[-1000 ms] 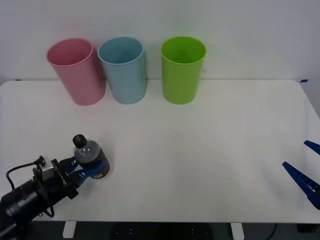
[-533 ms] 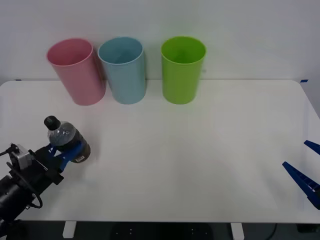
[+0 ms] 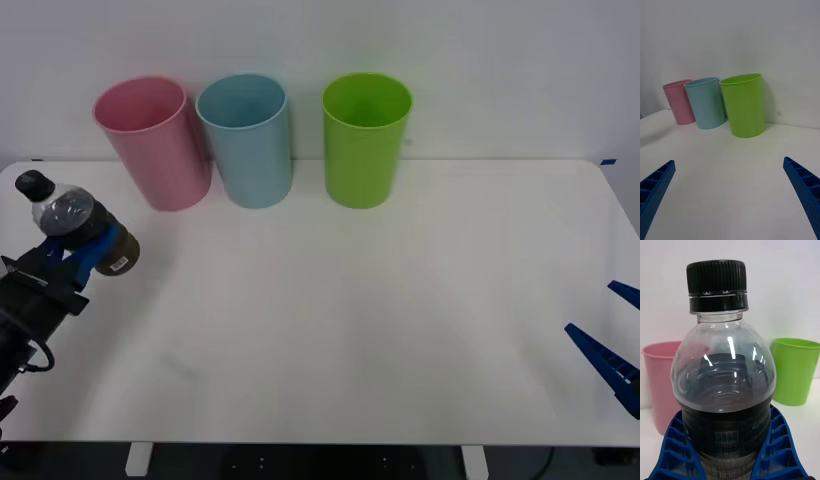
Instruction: Grasp the object on the table and drop it into the matching bin: aluminum can to the light blue bin, PET bottle to the pink bin.
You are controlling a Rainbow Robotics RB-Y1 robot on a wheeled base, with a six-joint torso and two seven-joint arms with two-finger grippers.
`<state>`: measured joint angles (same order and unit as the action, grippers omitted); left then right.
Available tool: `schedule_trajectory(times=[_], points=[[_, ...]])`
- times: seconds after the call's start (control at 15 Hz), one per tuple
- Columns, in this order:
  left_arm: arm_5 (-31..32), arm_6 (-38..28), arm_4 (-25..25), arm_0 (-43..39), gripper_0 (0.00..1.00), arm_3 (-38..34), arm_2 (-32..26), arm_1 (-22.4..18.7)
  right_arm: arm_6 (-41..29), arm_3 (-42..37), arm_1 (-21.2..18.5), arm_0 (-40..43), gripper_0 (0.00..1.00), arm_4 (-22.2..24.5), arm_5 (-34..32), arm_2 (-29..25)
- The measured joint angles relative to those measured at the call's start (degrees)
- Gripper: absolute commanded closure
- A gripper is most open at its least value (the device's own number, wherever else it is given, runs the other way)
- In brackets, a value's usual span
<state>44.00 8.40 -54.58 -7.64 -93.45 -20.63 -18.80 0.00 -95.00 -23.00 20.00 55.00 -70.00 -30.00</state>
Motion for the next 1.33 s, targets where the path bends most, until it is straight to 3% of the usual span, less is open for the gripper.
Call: schedule_trajectory(times=[0.2, 0.67, 1.0, 1.33], points=[[-3.3, -4.9, -1.7, 4.5, 1.0, -0.1, 0.0, -0.4, 0.0, 0.0, 0.0, 0.0, 0.0, 0.0, 0.0, 0.0], [-12.8, -8.4, -2.2, 13.2, 1.0, -0.1, 0.6, -1.2, 0.0, 0.0, 0.0, 0.0, 0.0, 0.0, 0.0, 0.0], [-15.0, -14.2, -7.6, 18.1, 1.0, 1.3, -0.4, -1.7, 0.0, 0.0, 0.0, 0.0, 0.0, 0.0, 0.0, 0.0], [-16.5, -14.5, -14.9, 28.1, 1.0, 10.1, -1.6, -2.6, 0.0, 0.0, 0.0, 0.0, 0.0, 0.0, 0.0, 0.0]])
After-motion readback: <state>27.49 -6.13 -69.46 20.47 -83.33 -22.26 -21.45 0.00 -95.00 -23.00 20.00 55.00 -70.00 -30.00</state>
